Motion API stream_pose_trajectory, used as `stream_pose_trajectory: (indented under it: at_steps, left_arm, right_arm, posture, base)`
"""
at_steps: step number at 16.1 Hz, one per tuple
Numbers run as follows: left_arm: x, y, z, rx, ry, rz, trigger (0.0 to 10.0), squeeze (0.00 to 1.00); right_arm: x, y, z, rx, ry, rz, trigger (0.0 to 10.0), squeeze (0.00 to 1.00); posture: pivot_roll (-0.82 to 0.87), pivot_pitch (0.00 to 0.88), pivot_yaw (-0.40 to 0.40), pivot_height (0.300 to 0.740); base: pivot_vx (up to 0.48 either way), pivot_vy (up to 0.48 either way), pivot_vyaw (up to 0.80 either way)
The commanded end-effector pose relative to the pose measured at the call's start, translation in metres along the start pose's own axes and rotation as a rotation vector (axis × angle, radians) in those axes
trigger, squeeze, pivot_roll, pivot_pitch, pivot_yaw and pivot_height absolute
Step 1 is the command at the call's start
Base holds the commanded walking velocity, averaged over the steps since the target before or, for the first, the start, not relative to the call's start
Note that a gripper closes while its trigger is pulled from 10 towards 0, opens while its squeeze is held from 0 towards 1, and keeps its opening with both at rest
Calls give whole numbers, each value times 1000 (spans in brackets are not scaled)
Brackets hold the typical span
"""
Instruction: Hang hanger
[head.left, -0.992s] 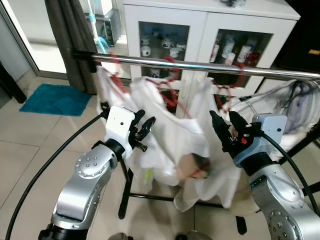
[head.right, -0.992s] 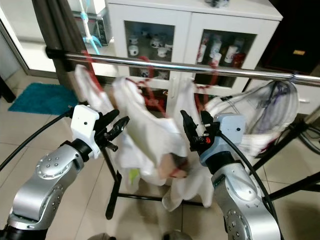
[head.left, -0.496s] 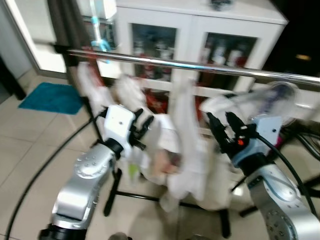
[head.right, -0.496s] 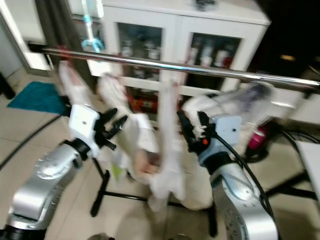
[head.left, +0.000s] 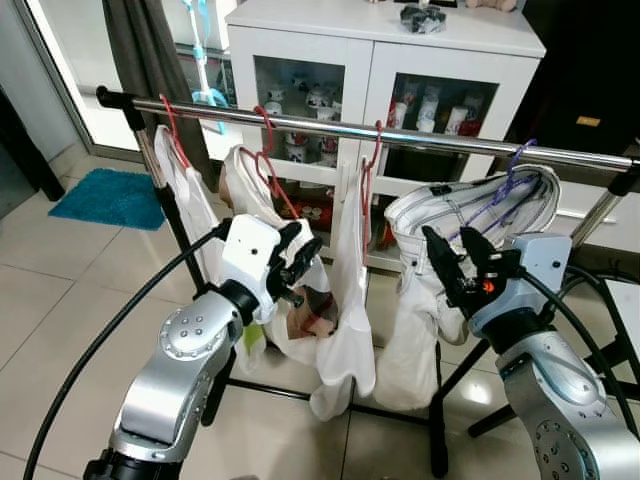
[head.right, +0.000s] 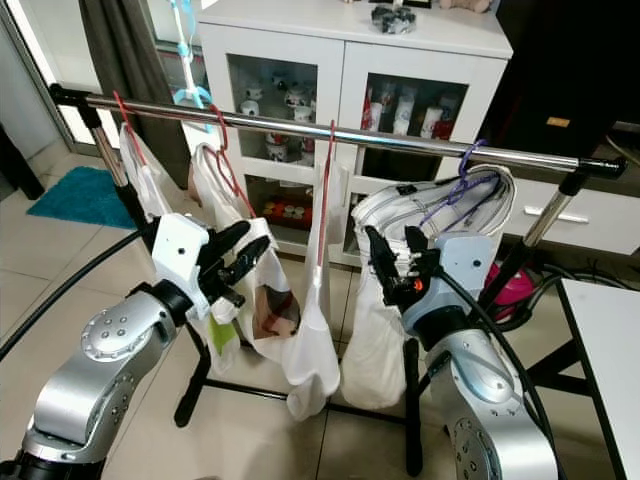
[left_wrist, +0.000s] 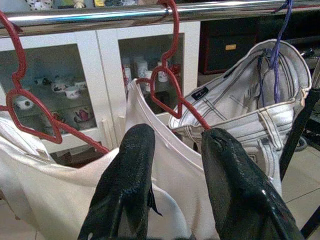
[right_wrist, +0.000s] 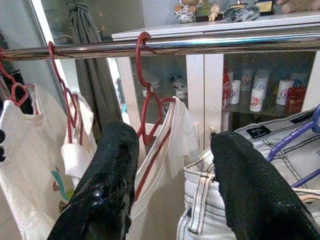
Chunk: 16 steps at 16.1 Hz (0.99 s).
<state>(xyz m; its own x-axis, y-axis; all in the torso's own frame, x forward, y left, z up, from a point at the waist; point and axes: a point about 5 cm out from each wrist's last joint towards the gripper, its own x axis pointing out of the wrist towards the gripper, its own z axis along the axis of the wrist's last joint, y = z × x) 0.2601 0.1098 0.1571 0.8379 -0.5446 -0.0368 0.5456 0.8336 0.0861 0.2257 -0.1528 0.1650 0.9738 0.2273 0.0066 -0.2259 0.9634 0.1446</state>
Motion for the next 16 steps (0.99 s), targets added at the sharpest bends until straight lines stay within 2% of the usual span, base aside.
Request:
stream_pose_trajectory:
  at_steps: [1,5,9,10,14,16]
  left_arm:
    - [1,2,0,5,3,-1,10000,0]
    - [2,5,0,19,8,13,10000,0]
    - [3,6,0,37,14,-5,10000,0]
    - [2,5,-1,47,23,-24,10000,0]
    - [-1,4,-3,72,38,-71,10000,0]
    - [-3,5,-1,77,42,-132,10000,0]
  right_arm:
    - [1,-3,0,-2,-7,-17,10000,0]
    - [6,-17,-2,-27,35,-154,10000,0]
    - [12,-31,10,-51,37,-268,10000,0]
    - [14,-33,15,-55,38,-275,10000,1000]
    - [28,-41,34,-117,63,-275,10000,1000]
    - [39,-54,34,-154,164,-288,10000,1000]
  posture:
    - [-35,0,-8,740]
    - [-37,0,-4,740]
    - [-37,0,5,740]
    - [-38,0,6,740]
    - [-37,0,1,740]
    - [-32,4,-2,740]
  base:
    - [0,0,0]
    - [0,0,0]
    - [0,0,0]
    - [0,0,0]
    - [0,0,0]
    - [0,0,0]
